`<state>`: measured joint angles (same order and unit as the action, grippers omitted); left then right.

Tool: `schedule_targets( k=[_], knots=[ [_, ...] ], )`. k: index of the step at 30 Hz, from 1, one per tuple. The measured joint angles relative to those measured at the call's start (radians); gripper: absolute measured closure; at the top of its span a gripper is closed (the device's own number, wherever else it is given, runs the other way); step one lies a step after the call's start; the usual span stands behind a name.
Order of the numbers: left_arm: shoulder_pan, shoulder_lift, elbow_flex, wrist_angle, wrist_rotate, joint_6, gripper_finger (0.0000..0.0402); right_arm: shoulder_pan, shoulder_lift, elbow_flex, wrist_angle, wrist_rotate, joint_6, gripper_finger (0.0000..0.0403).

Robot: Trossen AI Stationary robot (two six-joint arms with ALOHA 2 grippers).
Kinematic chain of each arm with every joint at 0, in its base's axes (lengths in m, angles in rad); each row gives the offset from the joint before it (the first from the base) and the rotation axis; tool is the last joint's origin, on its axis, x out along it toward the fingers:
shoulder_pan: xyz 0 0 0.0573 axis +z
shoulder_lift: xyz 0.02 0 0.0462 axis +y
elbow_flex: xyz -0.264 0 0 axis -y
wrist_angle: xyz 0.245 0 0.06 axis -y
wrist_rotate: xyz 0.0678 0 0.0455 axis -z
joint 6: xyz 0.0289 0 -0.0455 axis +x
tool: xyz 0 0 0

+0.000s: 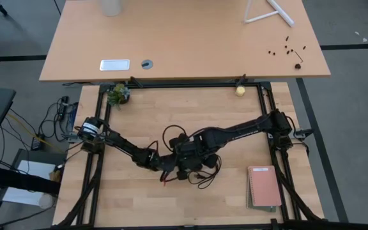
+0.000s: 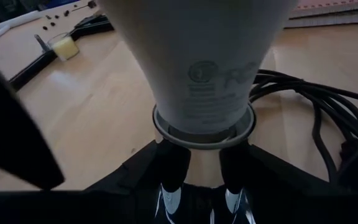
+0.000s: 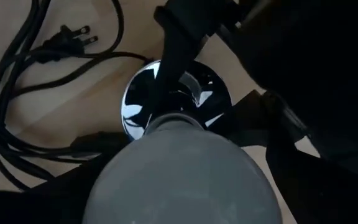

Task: Screw lightbulb
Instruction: Insert the light bulb into the lamp

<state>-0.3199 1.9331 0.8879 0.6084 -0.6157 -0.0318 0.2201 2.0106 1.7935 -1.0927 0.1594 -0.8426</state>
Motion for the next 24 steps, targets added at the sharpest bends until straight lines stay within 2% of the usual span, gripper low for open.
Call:
schedule_targets(
  k=[7,13,24],
  knots=[
    [-0.001,0.0,-0.001,-0.001,0.007,0.002,0.0207,0.029,0.0,0.0,-0.002,0.056,-0.067,0.003],
    [0.0,0.0,-0.002,0.001,0.006,-0.004,0.0207,0.019,0.0,0.0,-0.011,0.027,0.003,0.0035],
    [0.0,0.002,-0.002,0.024,0.003,-0.006,0.0207,0.012,0.0,0.0,-0.013,0.01,0.065,0.0133]
  ],
)
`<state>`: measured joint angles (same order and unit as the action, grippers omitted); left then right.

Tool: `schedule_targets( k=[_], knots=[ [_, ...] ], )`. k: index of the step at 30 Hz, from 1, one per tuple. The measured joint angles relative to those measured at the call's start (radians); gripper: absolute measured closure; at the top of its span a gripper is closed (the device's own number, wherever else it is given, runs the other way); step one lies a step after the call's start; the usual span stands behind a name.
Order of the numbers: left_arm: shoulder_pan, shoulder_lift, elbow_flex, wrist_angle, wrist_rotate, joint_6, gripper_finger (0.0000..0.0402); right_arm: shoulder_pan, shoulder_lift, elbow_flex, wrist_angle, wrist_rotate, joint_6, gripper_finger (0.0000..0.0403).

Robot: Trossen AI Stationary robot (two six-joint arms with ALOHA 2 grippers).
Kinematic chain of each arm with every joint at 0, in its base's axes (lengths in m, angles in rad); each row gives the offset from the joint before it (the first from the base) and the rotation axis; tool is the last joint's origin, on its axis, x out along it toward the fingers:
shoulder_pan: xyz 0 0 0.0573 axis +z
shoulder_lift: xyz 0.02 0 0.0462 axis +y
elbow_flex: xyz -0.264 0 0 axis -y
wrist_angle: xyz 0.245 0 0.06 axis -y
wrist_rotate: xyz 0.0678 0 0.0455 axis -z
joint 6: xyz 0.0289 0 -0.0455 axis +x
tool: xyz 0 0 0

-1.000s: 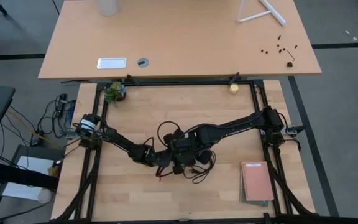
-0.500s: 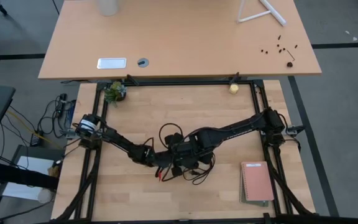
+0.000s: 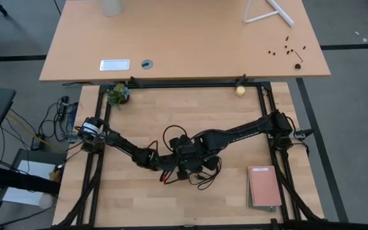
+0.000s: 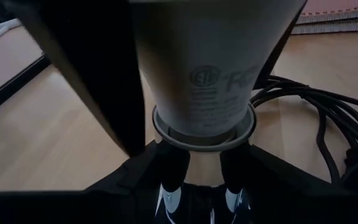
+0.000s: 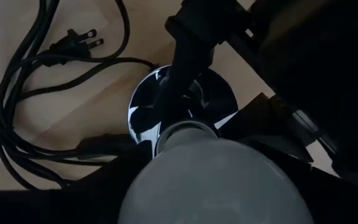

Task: Screw lightbulb
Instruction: Insert the light bulb into the lamp

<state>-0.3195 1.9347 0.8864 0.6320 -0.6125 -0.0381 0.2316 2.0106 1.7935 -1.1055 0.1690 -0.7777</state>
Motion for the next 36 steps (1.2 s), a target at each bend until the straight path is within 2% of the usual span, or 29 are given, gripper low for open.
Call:
schedule_targets(
  k=[4,13,19,27,36],
  knots=[
    [0.0,0.0,0.0,0.001,-0.001,-0.007,0.0207,-0.004,0.0,0.0,-0.002,-0.002,0.041,0.0153],
    [0.0,0.0,0.0,0.004,-0.008,-0.027,0.0207,-0.007,0.0,0.0,0.011,-0.017,0.27,0.0135],
    [-0.001,0.002,0.0,0.005,-0.046,-0.069,0.0207,-0.008,-0.001,0.0,0.016,-0.013,0.516,0.015],
    [-0.002,0.002,0.0,0.015,-0.105,-0.123,0.0207,-0.028,-0.003,0.0,0.029,-0.006,0.88,0.0133],
    [-0.001,0.003,-0.001,0.021,-0.181,-0.157,0.0207,-0.067,-0.004,0.002,0.028,-0.01,1.322,0.0142]
  ],
)
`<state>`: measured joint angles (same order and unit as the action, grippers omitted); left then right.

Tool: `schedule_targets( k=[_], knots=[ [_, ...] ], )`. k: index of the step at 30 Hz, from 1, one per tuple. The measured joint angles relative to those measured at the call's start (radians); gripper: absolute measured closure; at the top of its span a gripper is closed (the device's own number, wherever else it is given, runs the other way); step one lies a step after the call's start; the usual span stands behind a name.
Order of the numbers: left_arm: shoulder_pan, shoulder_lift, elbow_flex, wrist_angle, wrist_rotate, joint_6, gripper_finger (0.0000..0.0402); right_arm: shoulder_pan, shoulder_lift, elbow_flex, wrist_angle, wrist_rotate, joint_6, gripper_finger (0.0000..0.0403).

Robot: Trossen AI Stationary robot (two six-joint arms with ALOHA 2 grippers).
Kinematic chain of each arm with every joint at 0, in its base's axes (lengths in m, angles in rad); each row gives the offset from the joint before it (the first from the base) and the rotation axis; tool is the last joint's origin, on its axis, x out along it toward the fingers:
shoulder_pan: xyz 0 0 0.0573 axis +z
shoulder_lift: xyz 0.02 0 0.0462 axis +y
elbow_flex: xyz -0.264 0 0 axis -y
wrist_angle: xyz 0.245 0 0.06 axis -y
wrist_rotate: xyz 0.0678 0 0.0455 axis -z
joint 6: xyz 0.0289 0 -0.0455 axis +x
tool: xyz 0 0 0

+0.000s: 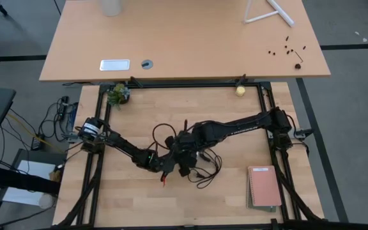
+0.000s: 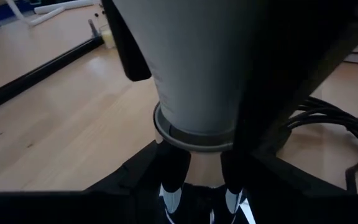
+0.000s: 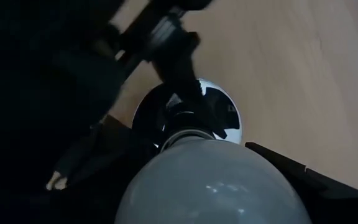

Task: Screw lightbulb
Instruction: Insert the light bulb into the lamp

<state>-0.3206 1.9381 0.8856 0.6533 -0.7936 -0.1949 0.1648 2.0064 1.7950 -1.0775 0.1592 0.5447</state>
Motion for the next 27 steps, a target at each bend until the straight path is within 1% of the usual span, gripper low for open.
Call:
schedule_targets(
  k=[2,6,13,18,21,27],
  knots=[
    [0.0,0.0,0.0,0.0,-0.003,0.002,0.0207,-0.006,0.0,0.0,0.0,-0.003,0.031,0.014],
    [0.001,0.0,0.0,-0.002,-0.006,0.004,0.0207,-0.013,0.0,0.0,0.003,-0.013,0.029,0.0127],
    [0.002,-0.001,0.0,-0.025,0.001,0.003,0.0207,-0.015,0.0,0.0,0.003,-0.038,-0.12,0.0091],
    [0.002,-0.002,0.0,-0.028,0.005,0.003,0.0207,-0.011,0.0,-0.001,0.003,-0.038,-0.274,0.0057],
    [0.002,-0.003,0.002,-0.027,0.04,0.004,0.0207,-0.007,-0.002,0.0,0.014,-0.038,-0.395,0.0041],
    [0.014,-0.005,0.004,-0.023,0.109,0.008,0.0207,-0.003,-0.003,0.016,-0.01,-0.036,-0.635,0.0031]
  ],
)
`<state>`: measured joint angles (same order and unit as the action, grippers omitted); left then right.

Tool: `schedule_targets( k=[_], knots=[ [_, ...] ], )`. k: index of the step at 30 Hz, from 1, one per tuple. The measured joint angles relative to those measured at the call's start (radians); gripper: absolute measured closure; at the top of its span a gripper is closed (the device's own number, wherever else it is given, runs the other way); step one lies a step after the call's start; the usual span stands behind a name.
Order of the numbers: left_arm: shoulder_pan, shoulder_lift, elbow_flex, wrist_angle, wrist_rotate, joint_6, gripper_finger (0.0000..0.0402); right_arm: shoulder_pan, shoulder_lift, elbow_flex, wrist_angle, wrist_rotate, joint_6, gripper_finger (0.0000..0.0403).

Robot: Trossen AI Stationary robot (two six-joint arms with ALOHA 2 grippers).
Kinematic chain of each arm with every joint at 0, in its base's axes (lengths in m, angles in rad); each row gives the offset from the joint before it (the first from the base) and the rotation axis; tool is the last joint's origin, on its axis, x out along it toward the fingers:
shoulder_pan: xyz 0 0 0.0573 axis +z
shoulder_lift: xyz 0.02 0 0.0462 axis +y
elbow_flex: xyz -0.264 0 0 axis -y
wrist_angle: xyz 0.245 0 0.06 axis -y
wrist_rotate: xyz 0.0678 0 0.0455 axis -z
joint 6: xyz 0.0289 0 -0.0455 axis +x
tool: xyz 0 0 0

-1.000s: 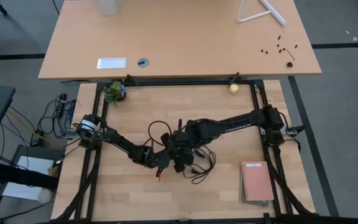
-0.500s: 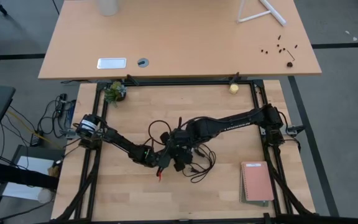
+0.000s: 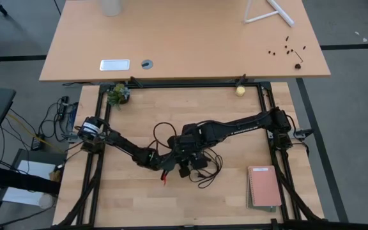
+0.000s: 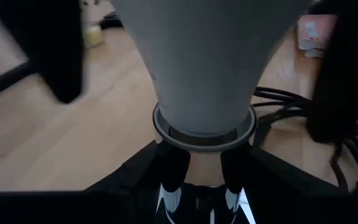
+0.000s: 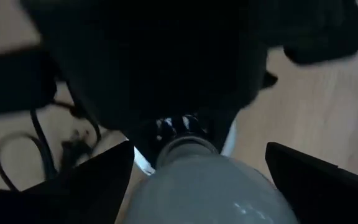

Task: Screw lightbulb
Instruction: Insert the light bulb into the lamp

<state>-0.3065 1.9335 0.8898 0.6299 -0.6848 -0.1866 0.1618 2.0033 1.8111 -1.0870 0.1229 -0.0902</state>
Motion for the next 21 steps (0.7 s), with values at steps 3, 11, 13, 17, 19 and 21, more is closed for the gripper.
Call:
schedule_targets(
  k=[3,11,13,17,19,21],
  knots=[
    [0.006,0.0,0.0,-0.004,0.035,0.002,0.0207,0.003,0.0,0.0,-0.013,0.003,-0.114,0.0031],
    [0.014,0.0,0.0,-0.005,0.098,0.026,0.0207,0.037,0.0,0.0,-0.063,0.013,-0.469,0.0032],
    [0.014,0.0,-0.001,-0.006,0.115,0.03,0.0207,0.045,0.0,0.0,-0.071,0.013,-0.573,0.0033],
    [0.014,0.0,-0.002,-0.005,0.156,0.054,0.0207,0.057,0.0,0.0,-0.08,0.015,-0.71,0.0045],
    [0.015,0.0,-0.002,-0.003,0.166,0.055,0.0207,0.06,0.0,0.0,-0.077,0.016,-0.746,0.0058],
    [0.016,0.0,-0.002,0.001,0.168,0.056,0.0207,0.06,0.0,0.001,-0.071,0.016,-0.766,0.0074]
  ],
)
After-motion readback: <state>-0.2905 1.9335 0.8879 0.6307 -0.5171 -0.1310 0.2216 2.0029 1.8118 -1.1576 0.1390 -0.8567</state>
